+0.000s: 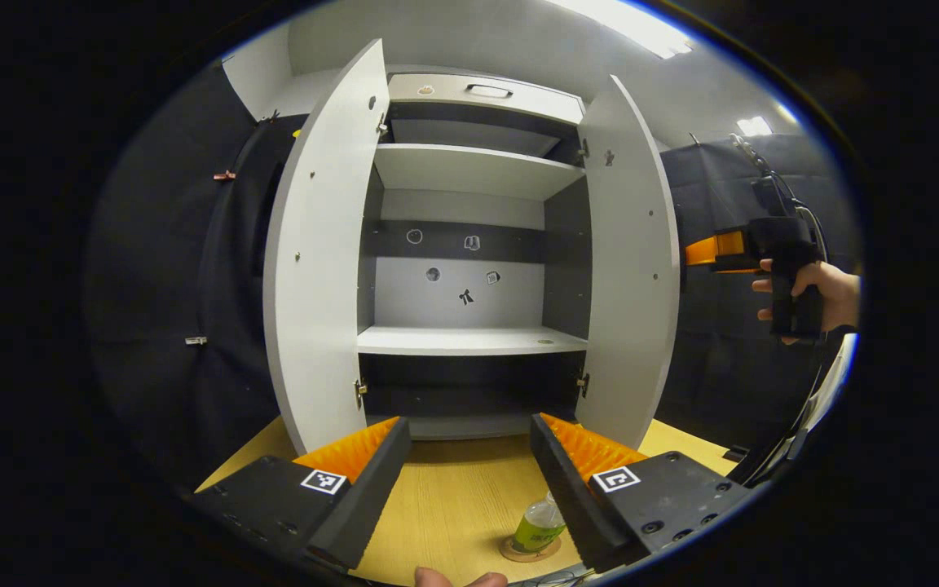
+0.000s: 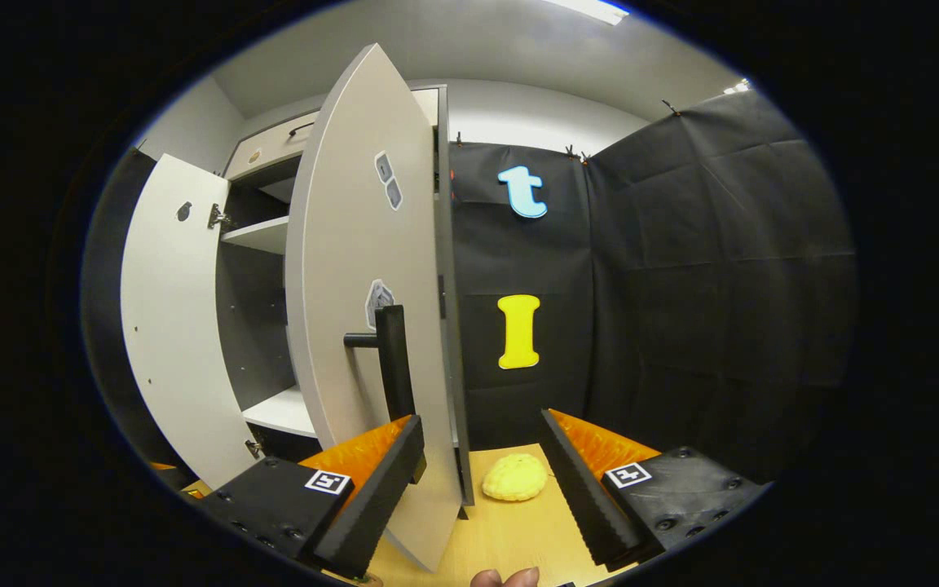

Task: Grasp the bottle in the cabinet with the left hand and place it on the coaster, then close the right door with the right hand and the left door with the left hand.

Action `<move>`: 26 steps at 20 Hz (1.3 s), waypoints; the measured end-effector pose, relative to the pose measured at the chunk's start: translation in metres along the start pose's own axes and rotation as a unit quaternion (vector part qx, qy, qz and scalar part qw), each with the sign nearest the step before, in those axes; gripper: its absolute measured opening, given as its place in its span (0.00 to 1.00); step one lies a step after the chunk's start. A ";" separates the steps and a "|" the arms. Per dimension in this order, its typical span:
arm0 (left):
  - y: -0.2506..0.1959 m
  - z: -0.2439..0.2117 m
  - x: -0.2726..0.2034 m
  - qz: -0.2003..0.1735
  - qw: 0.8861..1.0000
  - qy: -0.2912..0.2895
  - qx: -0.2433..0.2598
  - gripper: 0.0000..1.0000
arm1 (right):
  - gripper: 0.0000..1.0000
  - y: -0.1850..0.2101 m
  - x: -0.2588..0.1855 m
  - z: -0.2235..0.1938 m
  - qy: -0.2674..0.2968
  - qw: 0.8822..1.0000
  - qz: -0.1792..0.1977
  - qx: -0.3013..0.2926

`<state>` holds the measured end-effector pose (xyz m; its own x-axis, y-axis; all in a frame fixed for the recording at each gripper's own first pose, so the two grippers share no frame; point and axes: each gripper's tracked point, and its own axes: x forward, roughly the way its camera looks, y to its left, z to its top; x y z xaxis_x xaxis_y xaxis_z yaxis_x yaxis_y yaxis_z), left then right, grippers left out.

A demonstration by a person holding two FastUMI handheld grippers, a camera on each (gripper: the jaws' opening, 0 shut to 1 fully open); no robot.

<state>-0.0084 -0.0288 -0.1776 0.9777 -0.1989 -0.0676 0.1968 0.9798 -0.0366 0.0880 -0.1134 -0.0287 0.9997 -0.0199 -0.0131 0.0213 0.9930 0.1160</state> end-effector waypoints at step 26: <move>0.124 0.019 -0.029 0.089 0.996 0.004 -0.015 0.94 | 0.98 0.170 0.102 -0.035 0.014 0.996 0.084 -0.013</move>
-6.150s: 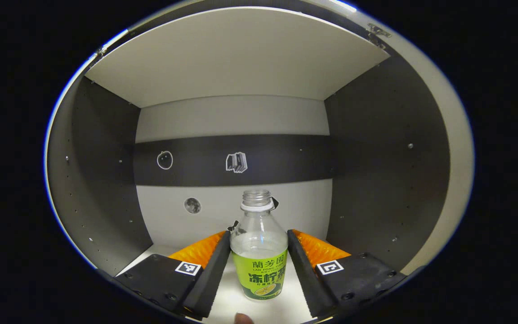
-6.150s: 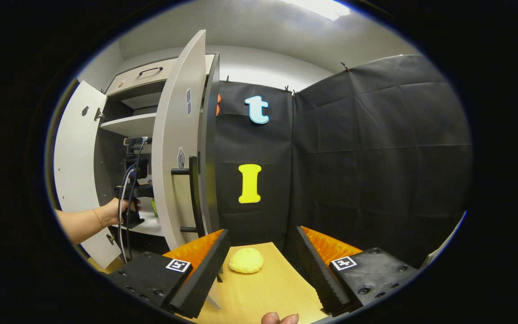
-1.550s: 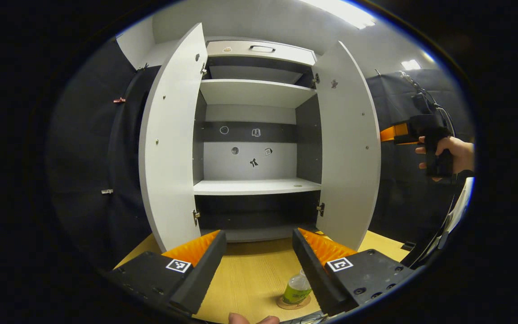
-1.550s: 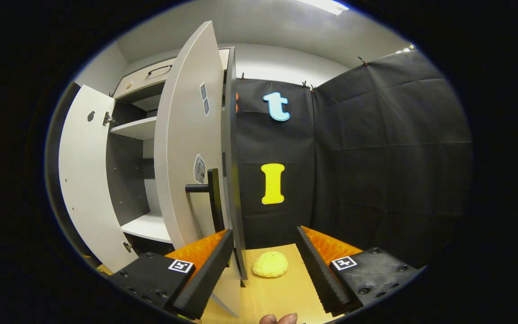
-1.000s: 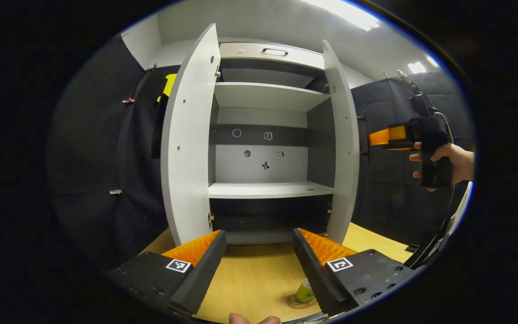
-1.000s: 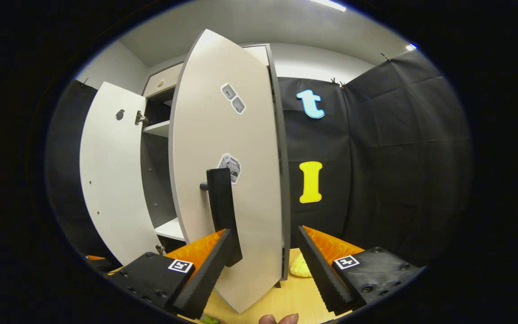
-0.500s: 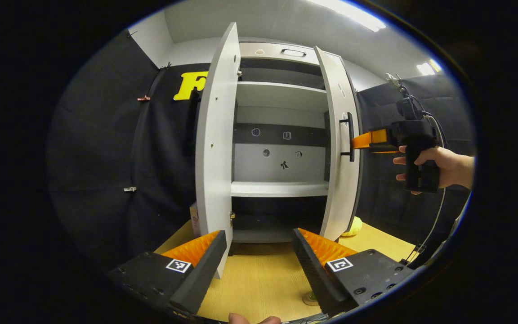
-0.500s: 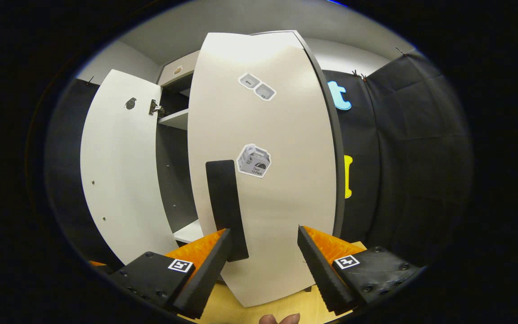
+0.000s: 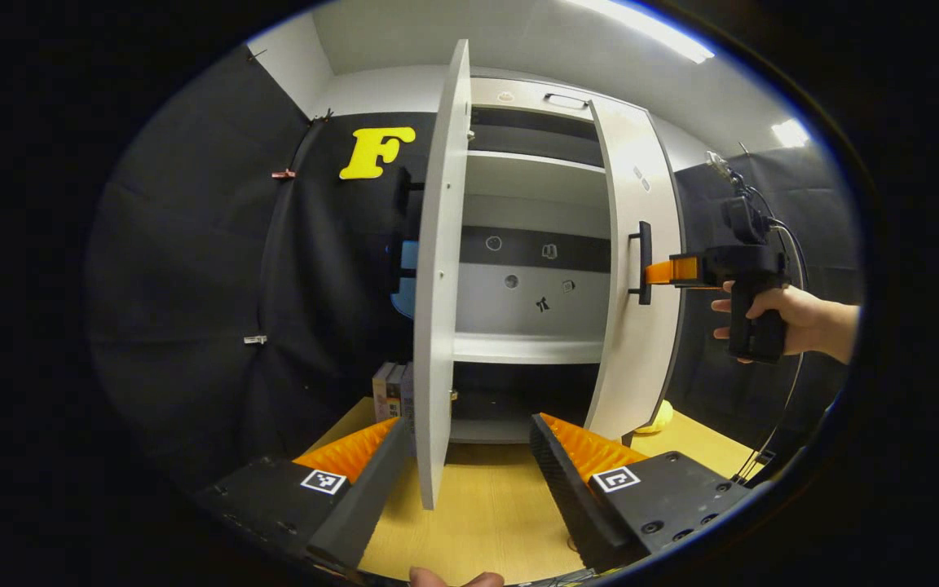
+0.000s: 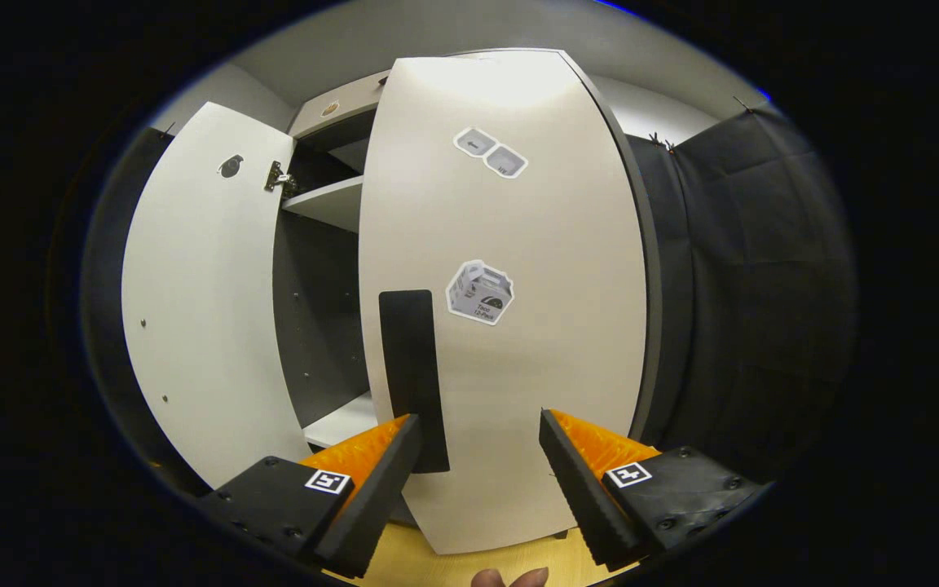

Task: Grasp the bottle in the cabinet with the left hand and place it on the coaster, then close the right door with the right hand and the left door with the left hand.

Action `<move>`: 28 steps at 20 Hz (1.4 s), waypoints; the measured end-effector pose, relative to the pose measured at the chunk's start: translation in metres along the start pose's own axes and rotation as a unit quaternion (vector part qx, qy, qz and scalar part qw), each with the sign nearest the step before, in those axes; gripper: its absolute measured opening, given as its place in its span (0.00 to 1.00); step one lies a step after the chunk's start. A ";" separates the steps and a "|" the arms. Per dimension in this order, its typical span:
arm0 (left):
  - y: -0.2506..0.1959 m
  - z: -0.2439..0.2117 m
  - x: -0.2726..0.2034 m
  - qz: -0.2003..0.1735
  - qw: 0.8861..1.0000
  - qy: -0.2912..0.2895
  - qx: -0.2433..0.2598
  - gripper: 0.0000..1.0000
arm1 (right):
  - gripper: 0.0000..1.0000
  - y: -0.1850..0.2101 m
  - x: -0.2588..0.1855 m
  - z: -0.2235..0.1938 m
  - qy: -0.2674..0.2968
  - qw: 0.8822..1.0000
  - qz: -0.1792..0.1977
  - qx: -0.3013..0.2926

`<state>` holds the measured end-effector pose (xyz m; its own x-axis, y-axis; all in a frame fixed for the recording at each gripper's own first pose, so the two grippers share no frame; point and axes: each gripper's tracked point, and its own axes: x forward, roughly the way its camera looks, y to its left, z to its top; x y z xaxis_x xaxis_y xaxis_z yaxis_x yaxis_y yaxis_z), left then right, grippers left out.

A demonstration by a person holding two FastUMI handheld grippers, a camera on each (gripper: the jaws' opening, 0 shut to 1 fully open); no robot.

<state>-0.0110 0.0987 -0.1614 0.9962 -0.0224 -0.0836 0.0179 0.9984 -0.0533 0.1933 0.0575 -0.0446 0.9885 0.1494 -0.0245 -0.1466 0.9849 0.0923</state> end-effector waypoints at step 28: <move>0.096 0.109 0.086 0.061 0.997 -0.019 0.037 0.93 | 0.96 -0.005 -0.117 -0.021 0.036 0.999 -0.027 -0.014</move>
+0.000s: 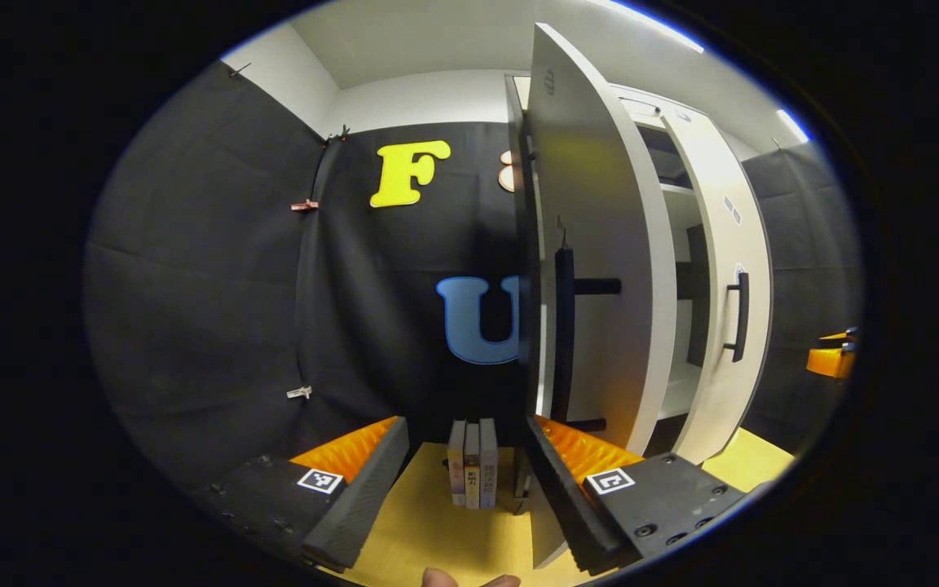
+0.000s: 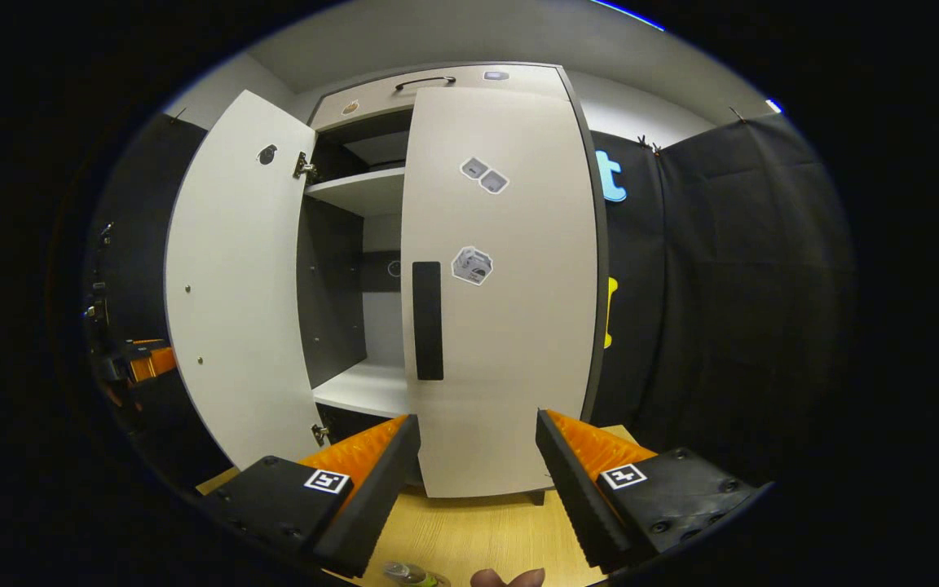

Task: Grasp the bottle in the cabinet with the left hand and place it on the coaster, then close the right door with the right hand and the left door with the left hand.

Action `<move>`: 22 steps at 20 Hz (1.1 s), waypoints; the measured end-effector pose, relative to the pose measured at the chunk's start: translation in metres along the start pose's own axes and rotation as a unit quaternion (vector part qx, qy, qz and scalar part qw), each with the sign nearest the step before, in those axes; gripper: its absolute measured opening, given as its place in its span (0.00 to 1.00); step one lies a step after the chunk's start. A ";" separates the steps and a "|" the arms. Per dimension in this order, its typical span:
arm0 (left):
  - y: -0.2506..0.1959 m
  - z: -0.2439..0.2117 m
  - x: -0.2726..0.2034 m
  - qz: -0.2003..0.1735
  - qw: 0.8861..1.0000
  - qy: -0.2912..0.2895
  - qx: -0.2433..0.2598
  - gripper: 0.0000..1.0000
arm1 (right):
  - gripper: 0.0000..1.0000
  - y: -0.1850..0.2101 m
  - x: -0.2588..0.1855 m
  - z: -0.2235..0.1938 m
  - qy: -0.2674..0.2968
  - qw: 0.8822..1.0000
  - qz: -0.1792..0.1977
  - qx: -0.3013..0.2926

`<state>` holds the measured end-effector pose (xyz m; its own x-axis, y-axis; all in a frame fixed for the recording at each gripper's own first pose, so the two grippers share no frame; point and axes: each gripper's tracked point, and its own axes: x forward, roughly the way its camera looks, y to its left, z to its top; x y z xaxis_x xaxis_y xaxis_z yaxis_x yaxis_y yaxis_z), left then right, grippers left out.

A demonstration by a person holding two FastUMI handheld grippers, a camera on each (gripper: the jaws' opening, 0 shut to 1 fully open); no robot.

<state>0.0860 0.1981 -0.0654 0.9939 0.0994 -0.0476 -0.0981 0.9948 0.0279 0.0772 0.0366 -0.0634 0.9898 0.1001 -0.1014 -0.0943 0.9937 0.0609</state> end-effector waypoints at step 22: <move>-0.192 0.000 0.032 -0.105 0.994 0.014 -0.026 0.95 | 0.95 -0.061 -0.038 -0.002 0.018 1.000 -0.019 0.015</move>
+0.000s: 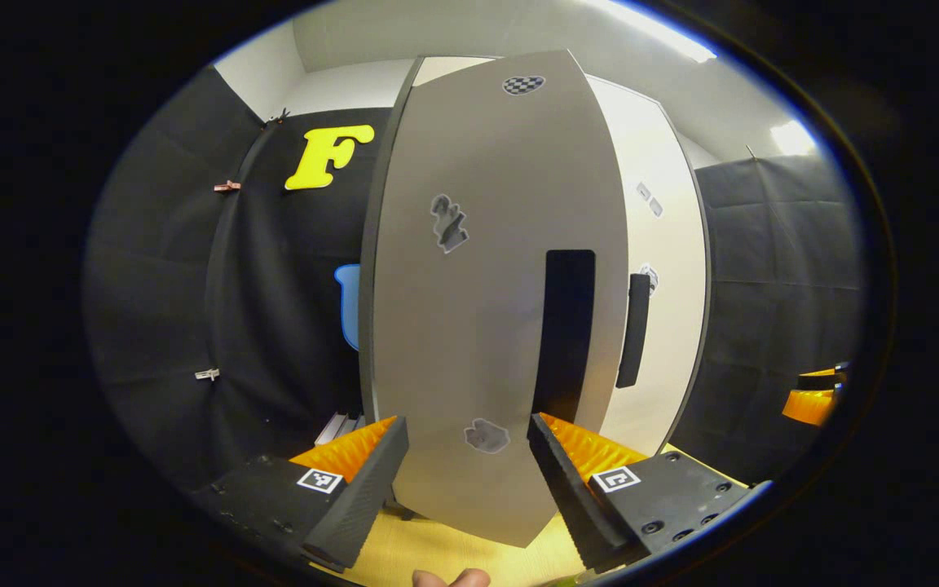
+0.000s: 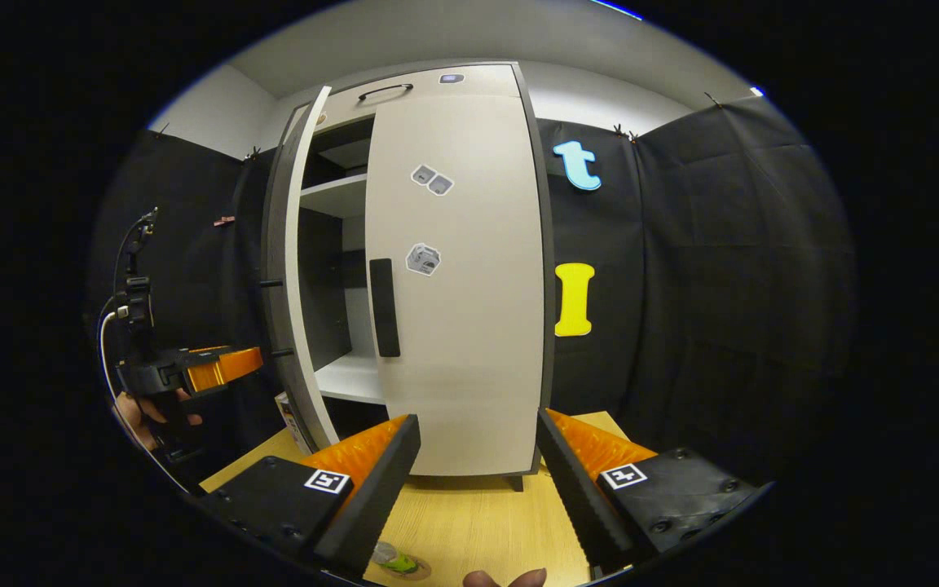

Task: Grasp the bottle in the cabinet with the left hand and place it on the coaster, then close the right door with the right hand and the left door with the left hand.

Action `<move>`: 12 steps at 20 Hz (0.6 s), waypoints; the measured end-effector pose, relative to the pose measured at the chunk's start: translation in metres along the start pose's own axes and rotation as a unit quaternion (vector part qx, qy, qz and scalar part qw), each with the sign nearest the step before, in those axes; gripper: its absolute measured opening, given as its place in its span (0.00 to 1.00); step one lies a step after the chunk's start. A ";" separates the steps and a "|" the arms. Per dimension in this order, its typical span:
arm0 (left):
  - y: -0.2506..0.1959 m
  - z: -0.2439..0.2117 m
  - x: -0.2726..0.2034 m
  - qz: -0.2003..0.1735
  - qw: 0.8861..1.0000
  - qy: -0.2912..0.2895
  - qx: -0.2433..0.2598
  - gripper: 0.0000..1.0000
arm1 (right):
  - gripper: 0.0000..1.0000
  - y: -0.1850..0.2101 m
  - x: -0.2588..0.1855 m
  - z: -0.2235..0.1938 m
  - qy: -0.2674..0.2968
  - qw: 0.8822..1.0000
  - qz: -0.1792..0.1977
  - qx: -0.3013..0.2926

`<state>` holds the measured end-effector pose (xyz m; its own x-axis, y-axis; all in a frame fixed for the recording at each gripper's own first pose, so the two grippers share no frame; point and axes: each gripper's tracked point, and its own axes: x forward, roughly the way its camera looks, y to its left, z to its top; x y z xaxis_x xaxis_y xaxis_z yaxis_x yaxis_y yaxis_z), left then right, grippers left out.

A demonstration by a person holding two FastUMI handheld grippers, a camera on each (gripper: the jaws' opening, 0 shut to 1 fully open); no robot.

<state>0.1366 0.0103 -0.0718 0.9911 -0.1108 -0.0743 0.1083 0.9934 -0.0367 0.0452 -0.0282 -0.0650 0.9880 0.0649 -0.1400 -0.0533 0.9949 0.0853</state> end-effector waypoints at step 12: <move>-0.031 0.001 0.034 0.016 0.999 0.001 0.034 0.92 | 0.96 -0.025 -0.002 0.009 -0.001 1.000 -0.006 0.017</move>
<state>0.1675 -0.0241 -0.0722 0.9940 -0.0791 -0.0761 0.0818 0.9961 0.0329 0.0456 -0.0539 -0.0578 0.9889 0.0520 -0.1394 -0.0358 0.9926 0.1164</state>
